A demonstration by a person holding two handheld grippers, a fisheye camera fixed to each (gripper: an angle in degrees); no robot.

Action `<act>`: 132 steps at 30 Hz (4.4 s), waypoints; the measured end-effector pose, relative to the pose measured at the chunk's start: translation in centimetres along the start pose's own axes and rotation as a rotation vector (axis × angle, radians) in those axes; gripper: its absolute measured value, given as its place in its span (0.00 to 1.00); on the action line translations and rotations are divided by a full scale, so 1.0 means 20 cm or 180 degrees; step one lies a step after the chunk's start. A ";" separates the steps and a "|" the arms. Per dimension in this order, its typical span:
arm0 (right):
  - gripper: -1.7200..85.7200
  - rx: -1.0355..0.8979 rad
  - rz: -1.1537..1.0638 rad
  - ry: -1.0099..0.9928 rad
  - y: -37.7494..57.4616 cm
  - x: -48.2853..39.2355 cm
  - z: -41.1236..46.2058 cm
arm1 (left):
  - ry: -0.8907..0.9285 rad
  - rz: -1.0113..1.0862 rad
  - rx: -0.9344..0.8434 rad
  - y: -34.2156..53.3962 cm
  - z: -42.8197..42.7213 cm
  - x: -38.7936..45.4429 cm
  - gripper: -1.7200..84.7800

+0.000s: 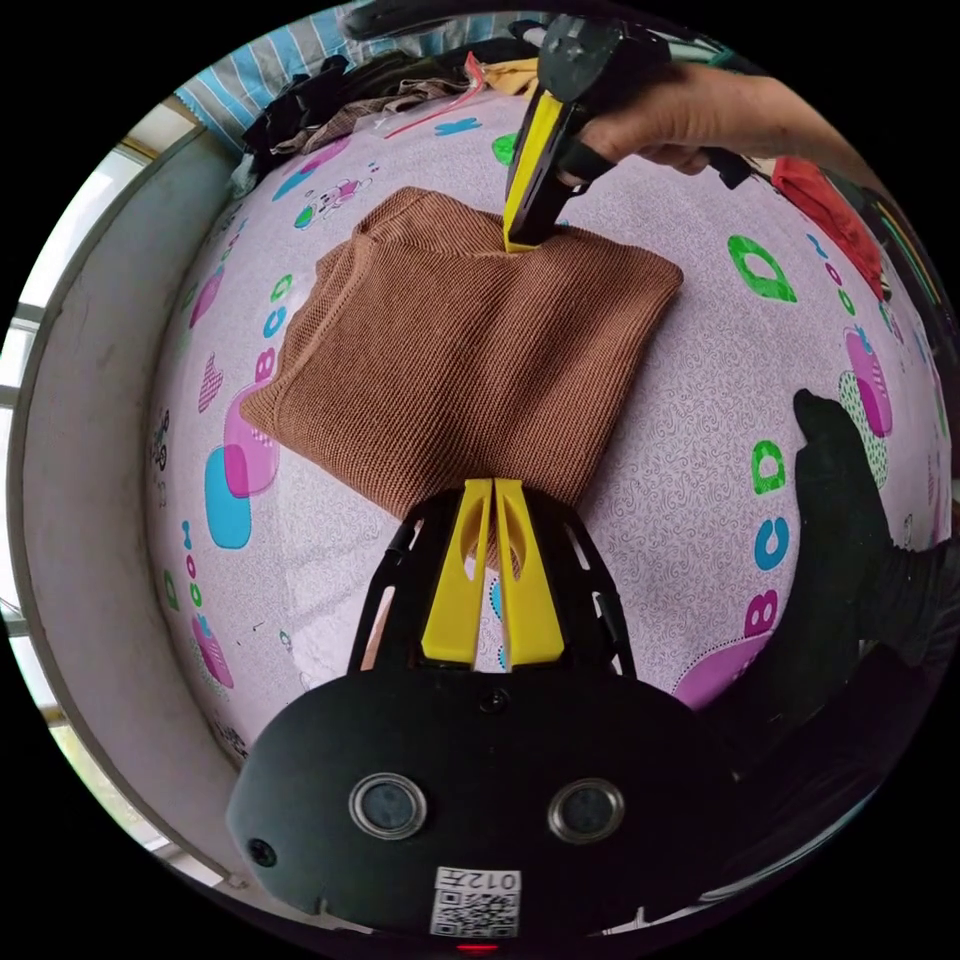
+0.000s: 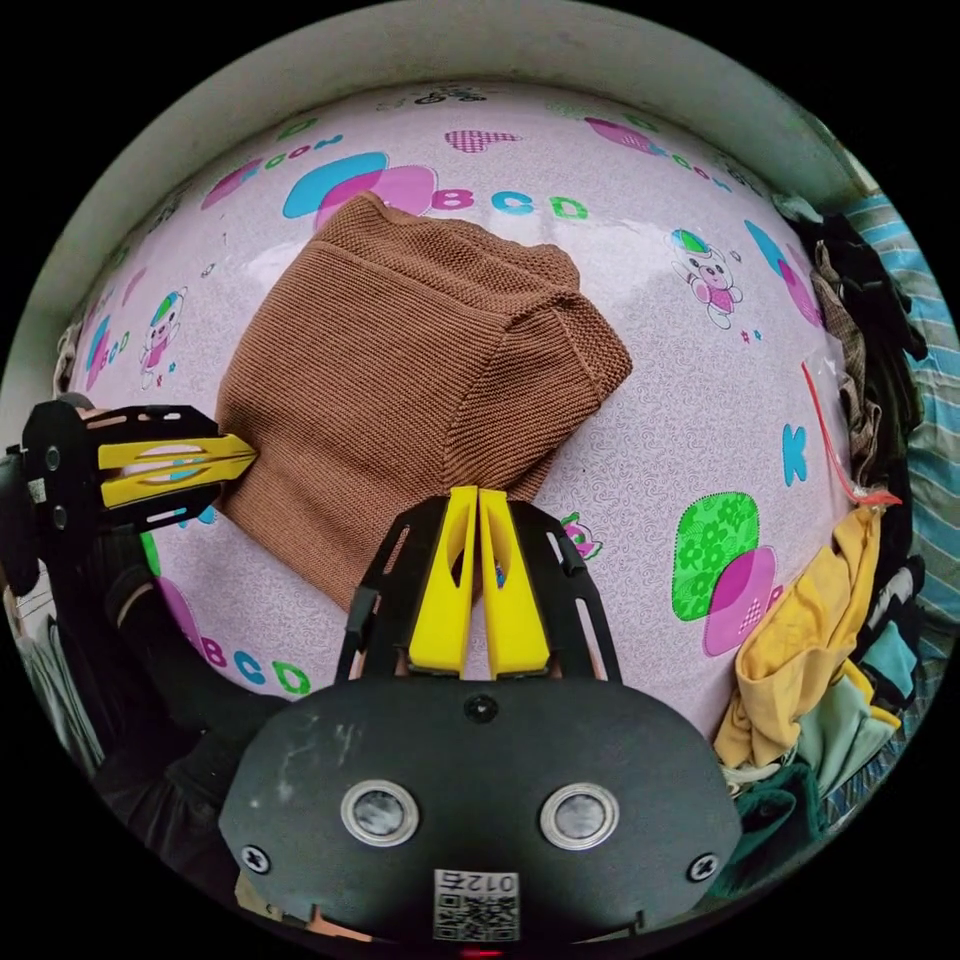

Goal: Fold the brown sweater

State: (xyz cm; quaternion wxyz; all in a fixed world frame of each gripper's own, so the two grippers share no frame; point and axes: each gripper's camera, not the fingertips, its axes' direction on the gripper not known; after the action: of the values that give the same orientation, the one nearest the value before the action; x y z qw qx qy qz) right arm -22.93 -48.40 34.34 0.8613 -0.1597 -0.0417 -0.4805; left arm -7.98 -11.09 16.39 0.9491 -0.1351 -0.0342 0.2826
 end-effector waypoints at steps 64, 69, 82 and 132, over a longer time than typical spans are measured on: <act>0.01 -0.0104 0.0068 -0.0204 0.22 -0.28 -0.15 | -0.0257 0.0023 -0.0052 -0.13 0.00 -0.01 0.03; 0.01 -0.0211 -0.0009 -0.0247 0.18 -0.22 -0.09 | -0.0214 0.0002 -0.0013 -0.13 0.00 -0.04 0.02; 0.01 -0.0117 0.0027 -0.0278 0.29 -0.18 -0.16 | 0.0263 0.0220 0.0051 0.07 -0.13 -0.01 0.02; 0.01 0.0264 0.0365 -0.0623 0.35 0.27 -0.24 | 0.0646 0.0873 0.0113 -0.39 -0.07 0.16 0.02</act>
State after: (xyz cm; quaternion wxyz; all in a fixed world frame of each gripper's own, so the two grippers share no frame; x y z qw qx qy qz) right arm -14.51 -50.76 29.39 0.8851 -0.1722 -0.1362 -0.4103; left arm -0.90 -15.90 17.11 0.9024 -0.1496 0.0856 0.3949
